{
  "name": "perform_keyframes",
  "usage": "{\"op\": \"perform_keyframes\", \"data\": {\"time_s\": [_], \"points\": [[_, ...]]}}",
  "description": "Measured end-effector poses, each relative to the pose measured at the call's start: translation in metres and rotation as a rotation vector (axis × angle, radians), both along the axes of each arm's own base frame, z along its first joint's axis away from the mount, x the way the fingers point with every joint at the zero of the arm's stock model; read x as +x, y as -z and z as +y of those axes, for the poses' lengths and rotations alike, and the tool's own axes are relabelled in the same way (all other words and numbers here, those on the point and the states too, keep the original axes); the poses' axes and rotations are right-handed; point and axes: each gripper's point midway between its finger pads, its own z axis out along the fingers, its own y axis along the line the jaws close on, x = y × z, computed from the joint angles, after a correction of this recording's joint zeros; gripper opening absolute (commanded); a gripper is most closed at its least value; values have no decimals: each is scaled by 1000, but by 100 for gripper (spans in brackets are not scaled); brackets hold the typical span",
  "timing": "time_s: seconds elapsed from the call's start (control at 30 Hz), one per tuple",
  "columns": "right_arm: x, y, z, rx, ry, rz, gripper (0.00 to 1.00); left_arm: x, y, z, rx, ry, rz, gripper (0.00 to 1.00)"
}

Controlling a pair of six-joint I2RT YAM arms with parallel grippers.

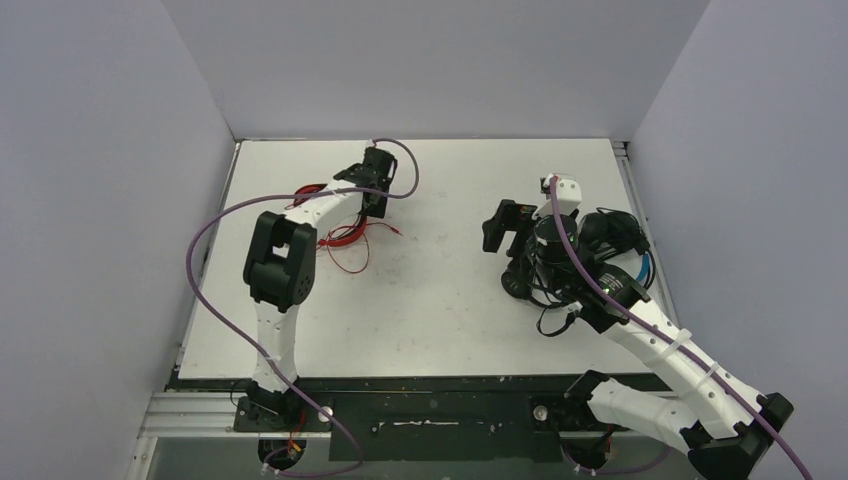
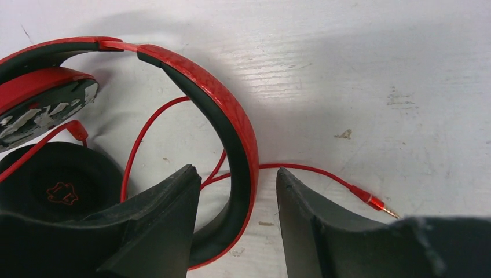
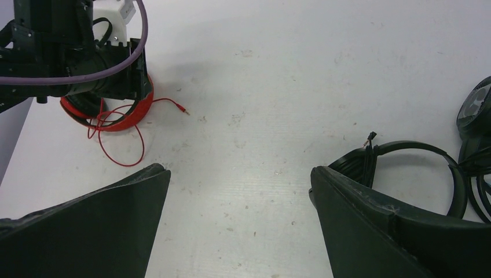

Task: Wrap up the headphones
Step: Move the headphones to the center of the board.

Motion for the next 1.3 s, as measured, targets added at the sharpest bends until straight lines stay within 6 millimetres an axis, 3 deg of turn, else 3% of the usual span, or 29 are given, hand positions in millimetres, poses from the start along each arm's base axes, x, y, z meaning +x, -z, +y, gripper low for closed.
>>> {"op": "perform_keyframes", "data": {"time_s": [0.13,0.23,0.37,0.4,0.6,0.73,0.93,1.0,1.07,1.17,1.3], "points": [[0,0,0,-3,1,0,97,6,19,3,22,-15,25,48],[0,1,-1,-5,1,2,97,10,34,7,30,-27,55,41],[-1,2,-1,-8,1,6,97,18,41,5,11,-42,65,6],[-1,3,-1,-9,1,8,97,19,42,3,-2,-47,69,2],[-2,8,-1,-18,2,24,98,7,43,-10,-25,-32,110,1],[-4,20,-2,-27,4,49,98,-19,24,-42,-45,29,122,1],[-12,43,-8,-41,18,111,98,-83,-39,-128,-246,172,63,4],[-17,49,-12,-34,33,127,98,-103,-51,-150,-341,194,49,5],[-21,54,-17,-23,54,141,98,-116,-52,-164,-424,190,48,5],[-28,61,-24,-8,79,162,98,-132,-37,-178,-508,152,81,8],[-41,70,-33,21,104,183,97,-149,-17,-190,-518,113,119,21]]}}
